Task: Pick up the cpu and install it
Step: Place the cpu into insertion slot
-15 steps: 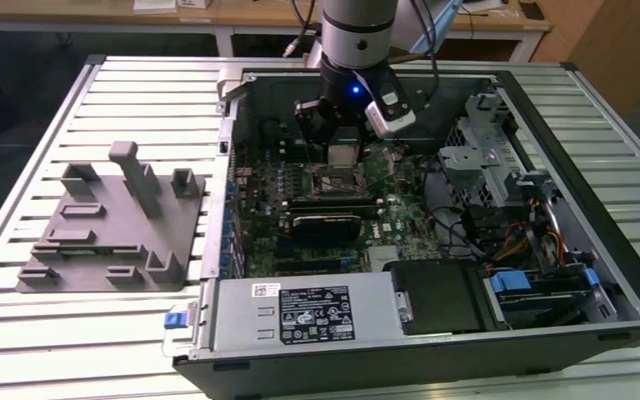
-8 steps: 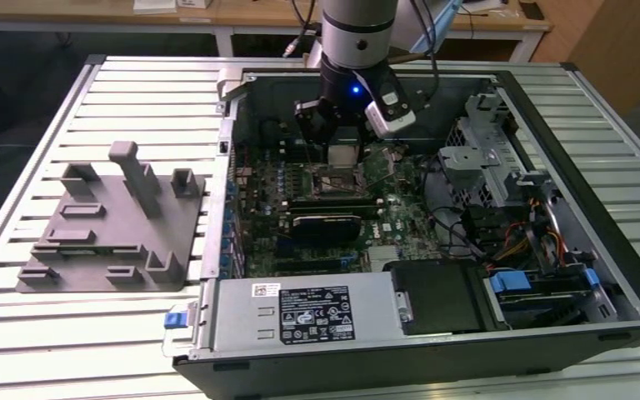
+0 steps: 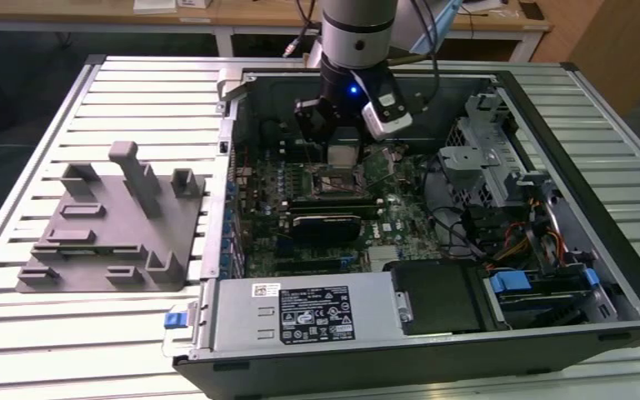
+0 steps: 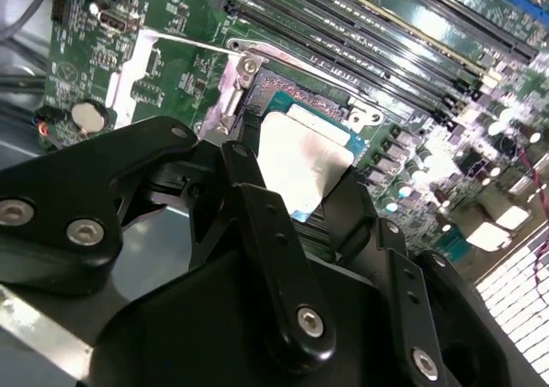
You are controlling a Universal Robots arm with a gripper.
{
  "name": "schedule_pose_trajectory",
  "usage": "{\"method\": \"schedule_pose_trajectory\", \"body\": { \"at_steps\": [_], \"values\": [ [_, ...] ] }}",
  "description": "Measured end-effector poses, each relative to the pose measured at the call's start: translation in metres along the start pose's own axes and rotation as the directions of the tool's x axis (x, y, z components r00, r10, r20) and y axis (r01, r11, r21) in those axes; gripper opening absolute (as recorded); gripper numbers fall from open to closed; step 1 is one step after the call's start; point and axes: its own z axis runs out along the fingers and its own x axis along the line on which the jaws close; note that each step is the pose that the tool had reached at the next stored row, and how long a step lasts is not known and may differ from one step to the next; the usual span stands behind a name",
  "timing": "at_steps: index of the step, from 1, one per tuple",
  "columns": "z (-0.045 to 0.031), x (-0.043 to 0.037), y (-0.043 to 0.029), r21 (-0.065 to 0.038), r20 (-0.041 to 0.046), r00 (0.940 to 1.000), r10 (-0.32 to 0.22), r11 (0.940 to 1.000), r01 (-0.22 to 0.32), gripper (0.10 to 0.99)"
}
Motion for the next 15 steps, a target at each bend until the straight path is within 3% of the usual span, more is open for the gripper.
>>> {"method": "schedule_pose_trajectory", "body": {
  "at_steps": [8,15],
  "values": [
    [0.0000,0.0000,0.0000,0.002,0.0041,0.9946,0.104,0.9946,-0.104,0.541],
    [0.0000,0.0000,0.0000,0.003,0.0075,0.9825,0.186,0.9825,-0.186,0.541]
  ]
}}
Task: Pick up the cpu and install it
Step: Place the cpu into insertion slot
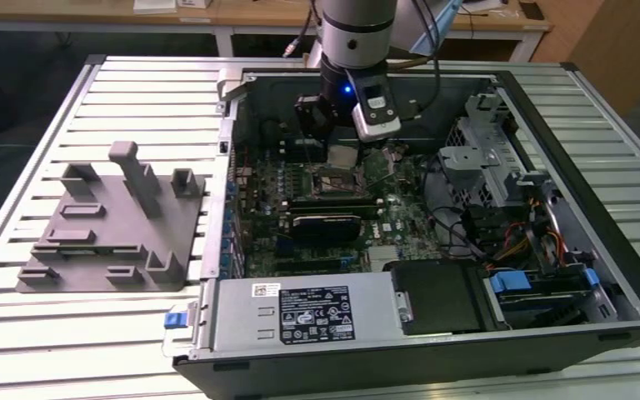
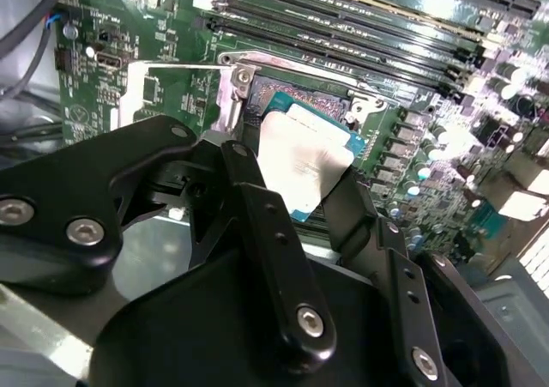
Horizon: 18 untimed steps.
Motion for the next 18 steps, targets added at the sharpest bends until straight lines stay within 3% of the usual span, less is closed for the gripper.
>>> {"method": "schedule_pose_trajectory", "body": {
  "at_steps": [9,18],
  "values": [
    [0.0000,0.0000,0.0000,0.002,0.0038,0.9953,0.097,0.9953,-0.097,0.541],
    [0.0000,0.0000,0.0000,0.003,0.0081,0.9800,0.199,0.9800,-0.199,0.541]
  ]
}}
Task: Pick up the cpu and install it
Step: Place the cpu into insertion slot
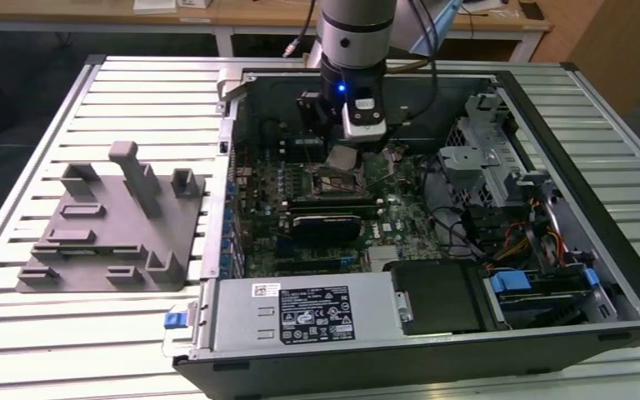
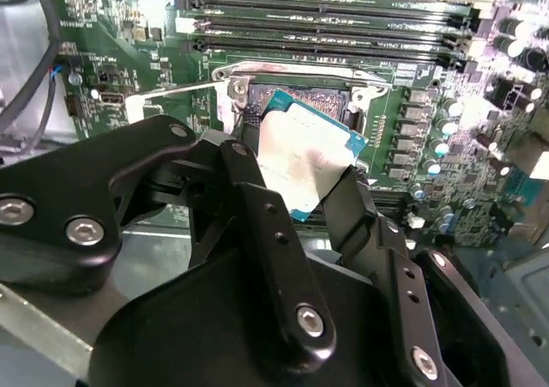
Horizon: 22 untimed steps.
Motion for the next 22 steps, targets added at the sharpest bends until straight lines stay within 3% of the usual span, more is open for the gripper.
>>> {"method": "schedule_pose_trajectory", "body": {
  "at_steps": [11,22],
  "values": [
    [0.0000,0.0000,0.0000,0.002,0.0049,0.9925,0.122,0.9925,-0.122,0.541],
    [0.0000,0.0000,0.0000,0.003,0.0097,0.9715,0.237,0.9716,-0.237,0.541]
  ]
}}
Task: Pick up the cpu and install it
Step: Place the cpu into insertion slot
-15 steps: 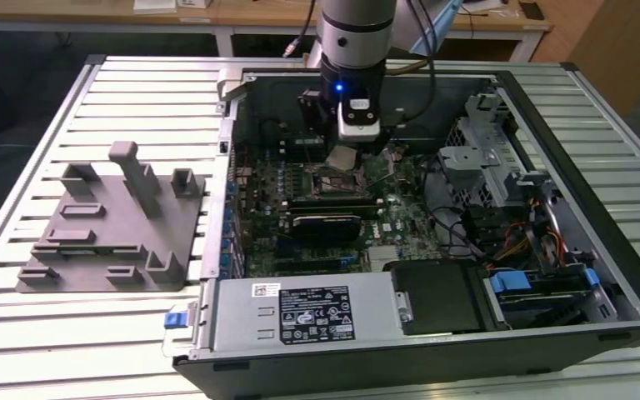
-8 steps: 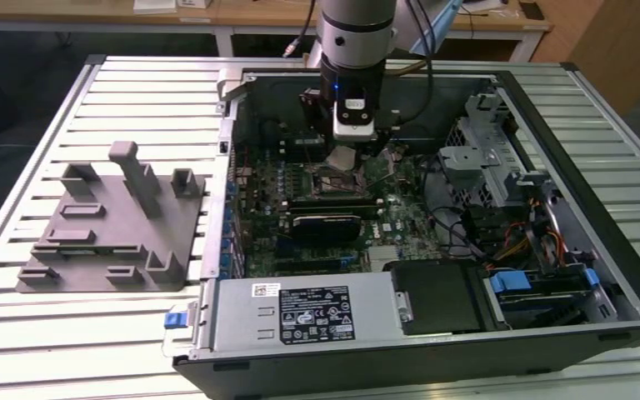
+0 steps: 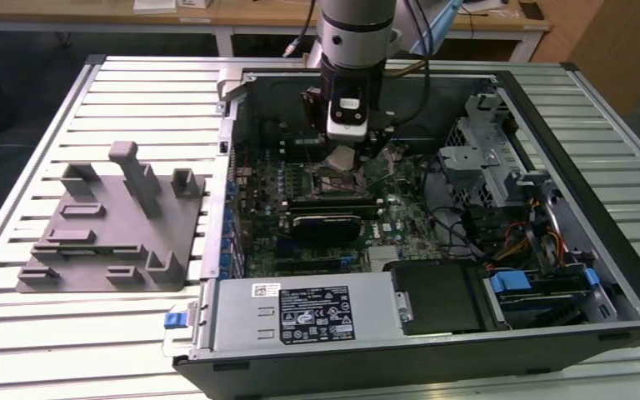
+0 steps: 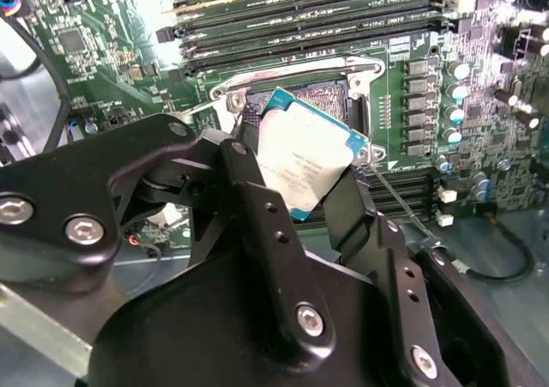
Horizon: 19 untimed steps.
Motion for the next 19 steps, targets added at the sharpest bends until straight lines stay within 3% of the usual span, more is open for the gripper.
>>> {"method": "schedule_pose_trajectory", "body": {
  "at_steps": [10,19],
  "values": [
    [0.0000,0.0000,0.0000,0.002,0.0044,0.9940,0.110,0.9940,-0.110,0.541],
    [0.0001,0.0000,0.0000,0.003,0.0088,0.9768,0.214,0.9768,-0.214,0.541]
  ]
}}
